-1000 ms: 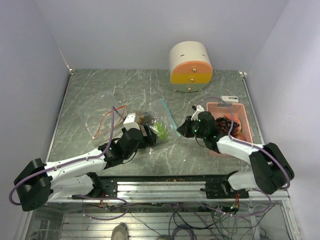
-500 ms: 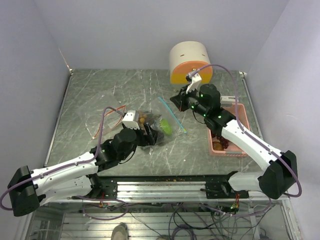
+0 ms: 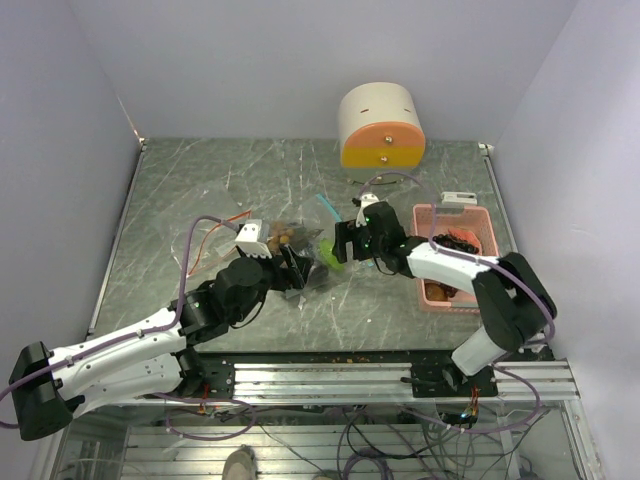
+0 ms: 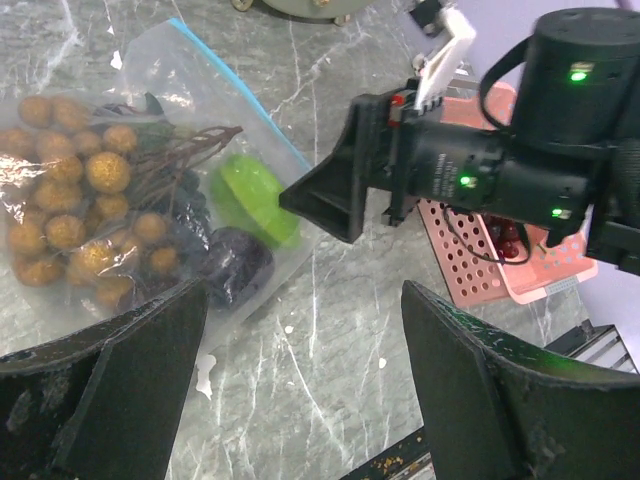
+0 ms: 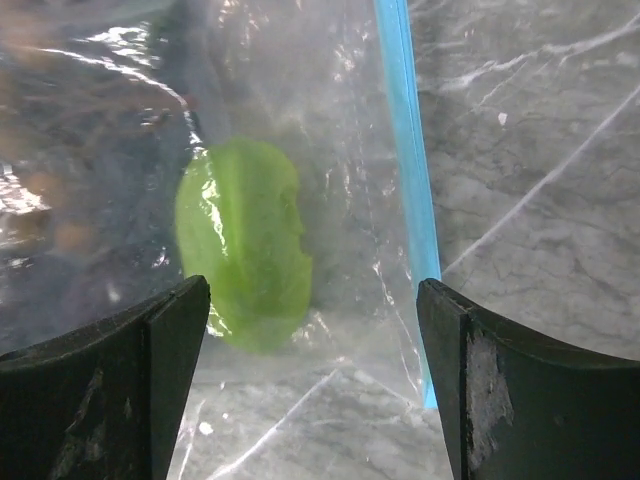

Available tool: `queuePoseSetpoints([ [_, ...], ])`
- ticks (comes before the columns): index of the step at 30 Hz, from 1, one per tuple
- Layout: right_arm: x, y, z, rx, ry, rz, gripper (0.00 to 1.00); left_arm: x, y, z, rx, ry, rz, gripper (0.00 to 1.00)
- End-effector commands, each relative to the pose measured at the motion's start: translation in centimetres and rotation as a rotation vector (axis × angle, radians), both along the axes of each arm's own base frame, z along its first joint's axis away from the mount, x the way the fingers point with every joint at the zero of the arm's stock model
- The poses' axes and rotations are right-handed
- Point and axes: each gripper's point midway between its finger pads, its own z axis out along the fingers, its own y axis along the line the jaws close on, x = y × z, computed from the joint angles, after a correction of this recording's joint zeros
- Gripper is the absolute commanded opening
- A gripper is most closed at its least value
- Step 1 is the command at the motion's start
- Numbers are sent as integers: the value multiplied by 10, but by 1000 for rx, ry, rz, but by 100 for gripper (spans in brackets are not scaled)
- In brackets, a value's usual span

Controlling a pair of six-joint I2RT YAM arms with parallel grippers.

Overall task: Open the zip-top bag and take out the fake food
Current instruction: Pick up the zipper food storage bag at the center of the board.

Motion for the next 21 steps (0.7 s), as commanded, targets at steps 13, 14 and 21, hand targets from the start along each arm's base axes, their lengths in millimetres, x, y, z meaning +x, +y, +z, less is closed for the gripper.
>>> queuePoseSetpoints([
  [13,7,21,-55,61,69,-16,23,0,9,-14,38,19,36,89],
  [14,8,22,-50,62,60,-14,18,0,9,-15,41,22,37,89],
  [21,9,39,-6,-62,-74,55,0,1,7,-17,52,28,37,89],
])
